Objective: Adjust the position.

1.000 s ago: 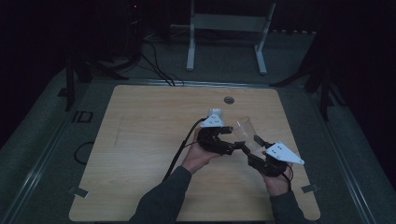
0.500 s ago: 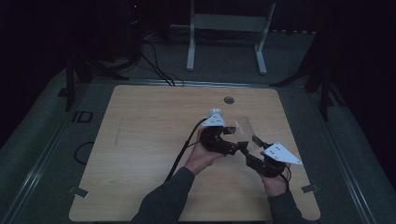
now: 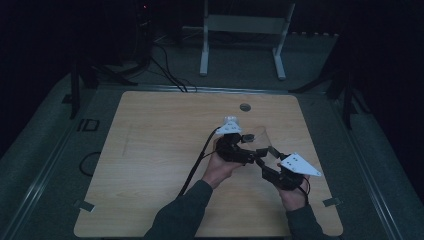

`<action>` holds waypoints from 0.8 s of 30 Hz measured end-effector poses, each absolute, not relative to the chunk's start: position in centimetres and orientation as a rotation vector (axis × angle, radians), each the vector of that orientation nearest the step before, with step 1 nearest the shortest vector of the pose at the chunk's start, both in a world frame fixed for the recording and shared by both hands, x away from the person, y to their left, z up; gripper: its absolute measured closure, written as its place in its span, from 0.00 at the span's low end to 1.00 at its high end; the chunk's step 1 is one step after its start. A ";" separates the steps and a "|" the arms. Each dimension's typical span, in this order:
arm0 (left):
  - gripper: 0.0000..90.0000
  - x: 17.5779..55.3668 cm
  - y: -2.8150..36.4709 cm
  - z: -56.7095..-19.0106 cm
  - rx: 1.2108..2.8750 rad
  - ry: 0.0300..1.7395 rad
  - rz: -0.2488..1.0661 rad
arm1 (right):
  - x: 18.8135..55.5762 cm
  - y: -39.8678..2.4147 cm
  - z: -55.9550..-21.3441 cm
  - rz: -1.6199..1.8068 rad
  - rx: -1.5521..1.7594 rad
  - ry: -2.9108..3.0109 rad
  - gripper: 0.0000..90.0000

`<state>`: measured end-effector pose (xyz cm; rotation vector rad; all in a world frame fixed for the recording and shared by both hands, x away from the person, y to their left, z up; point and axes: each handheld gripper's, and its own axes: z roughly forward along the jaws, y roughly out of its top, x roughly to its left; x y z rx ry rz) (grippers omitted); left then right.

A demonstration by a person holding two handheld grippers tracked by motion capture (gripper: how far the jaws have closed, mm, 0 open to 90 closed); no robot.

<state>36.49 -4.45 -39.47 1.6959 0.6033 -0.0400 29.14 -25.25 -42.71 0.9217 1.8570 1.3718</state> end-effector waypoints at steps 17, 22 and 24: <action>0.34 36.1 -4.3 -39.4 1.690 0.589 -0.004 | 29.5 -25.2 -42.6 1.341 0.927 1.926 0.42; 0.35 36.0 -4.4 -39.3 1.714 0.587 0.024 | 29.6 -25.4 -42.6 1.333 0.932 1.942 0.38; 0.35 35.9 -4.4 -39.3 1.731 0.586 0.049 | 29.6 -25.6 -42.4 1.325 0.933 1.969 0.34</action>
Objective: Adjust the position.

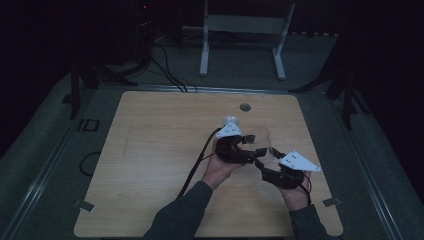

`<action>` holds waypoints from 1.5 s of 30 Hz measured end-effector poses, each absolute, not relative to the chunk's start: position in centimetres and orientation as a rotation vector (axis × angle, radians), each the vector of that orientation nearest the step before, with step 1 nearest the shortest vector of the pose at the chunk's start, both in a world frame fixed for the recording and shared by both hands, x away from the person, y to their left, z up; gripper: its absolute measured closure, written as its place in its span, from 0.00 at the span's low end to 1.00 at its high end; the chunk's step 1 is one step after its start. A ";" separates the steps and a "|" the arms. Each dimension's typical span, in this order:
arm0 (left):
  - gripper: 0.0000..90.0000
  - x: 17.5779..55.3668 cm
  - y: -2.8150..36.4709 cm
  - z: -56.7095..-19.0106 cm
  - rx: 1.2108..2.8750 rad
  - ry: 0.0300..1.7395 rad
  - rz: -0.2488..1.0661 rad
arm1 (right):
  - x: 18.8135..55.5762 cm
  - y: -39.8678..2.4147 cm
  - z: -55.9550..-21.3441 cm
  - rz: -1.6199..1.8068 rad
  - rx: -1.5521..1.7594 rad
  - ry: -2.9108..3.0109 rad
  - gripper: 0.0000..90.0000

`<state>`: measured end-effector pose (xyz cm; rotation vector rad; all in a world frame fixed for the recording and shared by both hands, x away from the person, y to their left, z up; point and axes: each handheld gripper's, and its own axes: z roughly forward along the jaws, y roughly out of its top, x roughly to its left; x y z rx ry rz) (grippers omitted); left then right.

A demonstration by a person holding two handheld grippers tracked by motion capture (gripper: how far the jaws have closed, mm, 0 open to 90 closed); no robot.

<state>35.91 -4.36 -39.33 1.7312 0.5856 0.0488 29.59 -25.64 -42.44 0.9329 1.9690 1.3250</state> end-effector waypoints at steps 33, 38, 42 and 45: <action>0.32 35.3 -5.1 -39.8 1.828 0.547 0.154 | 30.5 -25.2 -42.6 1.239 0.871 2.148 0.45; 0.28 35.2 -5.1 -39.8 1.797 0.546 0.166 | 30.5 -25.4 -42.6 1.271 0.891 2.134 0.46; 0.28 35.0 -5.1 -39.8 1.781 0.544 0.175 | 30.4 -25.4 -42.8 1.301 0.914 2.124 0.46; 0.28 35.0 -5.1 -39.8 1.769 0.545 0.173 | 30.4 -25.3 -43.1 1.320 0.924 2.126 0.46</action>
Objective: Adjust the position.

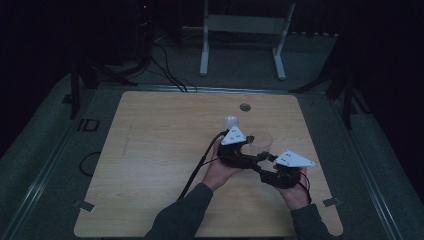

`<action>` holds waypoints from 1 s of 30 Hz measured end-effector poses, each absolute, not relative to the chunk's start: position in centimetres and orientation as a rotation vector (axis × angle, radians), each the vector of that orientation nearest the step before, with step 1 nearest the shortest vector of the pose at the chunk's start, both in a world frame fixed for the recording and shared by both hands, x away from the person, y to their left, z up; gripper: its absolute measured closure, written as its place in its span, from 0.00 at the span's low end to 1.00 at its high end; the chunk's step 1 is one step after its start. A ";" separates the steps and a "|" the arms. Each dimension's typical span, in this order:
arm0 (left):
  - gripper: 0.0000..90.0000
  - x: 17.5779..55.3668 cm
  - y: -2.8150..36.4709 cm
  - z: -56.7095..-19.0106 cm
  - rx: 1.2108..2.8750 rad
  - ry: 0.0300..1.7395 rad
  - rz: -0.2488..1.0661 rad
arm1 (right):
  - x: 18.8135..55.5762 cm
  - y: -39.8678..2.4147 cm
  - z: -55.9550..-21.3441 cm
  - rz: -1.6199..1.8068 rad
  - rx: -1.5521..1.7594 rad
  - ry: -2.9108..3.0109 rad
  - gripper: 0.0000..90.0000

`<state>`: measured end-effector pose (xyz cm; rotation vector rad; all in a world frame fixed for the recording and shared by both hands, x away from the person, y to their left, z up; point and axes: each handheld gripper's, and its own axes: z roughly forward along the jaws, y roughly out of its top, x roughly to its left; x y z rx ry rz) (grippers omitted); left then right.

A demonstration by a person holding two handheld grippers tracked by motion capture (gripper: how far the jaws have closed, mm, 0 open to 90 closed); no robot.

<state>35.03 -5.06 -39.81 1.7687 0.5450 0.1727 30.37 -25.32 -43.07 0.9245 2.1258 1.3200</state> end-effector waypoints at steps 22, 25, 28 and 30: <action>0.31 34.7 -5.1 -39.8 1.757 0.528 0.198 | 30.3 -25.0 -43.5 1.320 0.912 2.163 0.42; 0.32 34.7 -5.1 -39.8 1.755 0.530 0.206 | 30.2 -25.1 -43.4 1.326 0.912 2.160 0.38; 0.32 34.7 -5.1 -39.8 1.754 0.535 0.215 | 30.2 -25.3 -43.1 1.327 0.917 2.157 0.35; 0.32 34.7 -5.1 -39.9 1.753 0.537 0.216 | 30.1 -25.4 -43.1 1.324 0.917 2.160 0.34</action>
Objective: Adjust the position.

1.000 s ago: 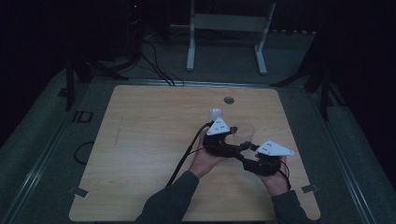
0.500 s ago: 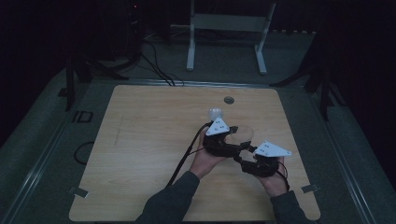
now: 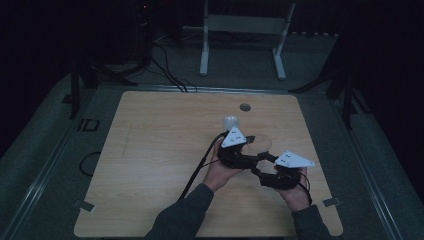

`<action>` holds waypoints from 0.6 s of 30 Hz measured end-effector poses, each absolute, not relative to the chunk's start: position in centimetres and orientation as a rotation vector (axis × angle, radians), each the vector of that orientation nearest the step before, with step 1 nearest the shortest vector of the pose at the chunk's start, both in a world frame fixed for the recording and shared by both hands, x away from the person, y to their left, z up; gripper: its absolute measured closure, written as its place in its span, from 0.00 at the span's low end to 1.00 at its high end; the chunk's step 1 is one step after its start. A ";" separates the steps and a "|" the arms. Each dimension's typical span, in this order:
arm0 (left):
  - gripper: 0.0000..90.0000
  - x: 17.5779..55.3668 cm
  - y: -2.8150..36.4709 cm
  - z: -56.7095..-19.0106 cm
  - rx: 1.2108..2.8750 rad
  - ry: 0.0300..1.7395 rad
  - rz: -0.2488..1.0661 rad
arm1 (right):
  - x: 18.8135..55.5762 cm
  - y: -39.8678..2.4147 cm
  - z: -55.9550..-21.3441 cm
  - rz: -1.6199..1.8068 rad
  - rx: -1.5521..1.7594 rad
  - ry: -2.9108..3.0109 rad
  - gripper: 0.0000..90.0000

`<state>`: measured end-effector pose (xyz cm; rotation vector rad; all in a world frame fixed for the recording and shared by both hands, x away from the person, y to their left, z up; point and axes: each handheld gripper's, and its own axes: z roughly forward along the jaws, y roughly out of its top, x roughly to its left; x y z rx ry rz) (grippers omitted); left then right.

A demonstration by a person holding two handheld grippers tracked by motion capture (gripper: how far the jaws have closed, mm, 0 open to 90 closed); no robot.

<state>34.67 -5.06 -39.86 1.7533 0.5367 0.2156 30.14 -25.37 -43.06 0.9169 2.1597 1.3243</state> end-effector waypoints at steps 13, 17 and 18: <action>0.32 34.7 -4.6 -39.9 1.747 0.552 0.280 | 30.0 -26.5 -43.4 1.278 0.948 2.178 0.31; 0.32 34.8 -4.4 -39.9 1.742 0.558 0.285 | 29.9 -27.0 -43.2 1.285 0.959 2.163 0.31; 0.32 34.8 -4.4 -40.0 1.740 0.560 0.286 | 29.9 -27.1 -43.2 1.281 0.957 2.163 0.31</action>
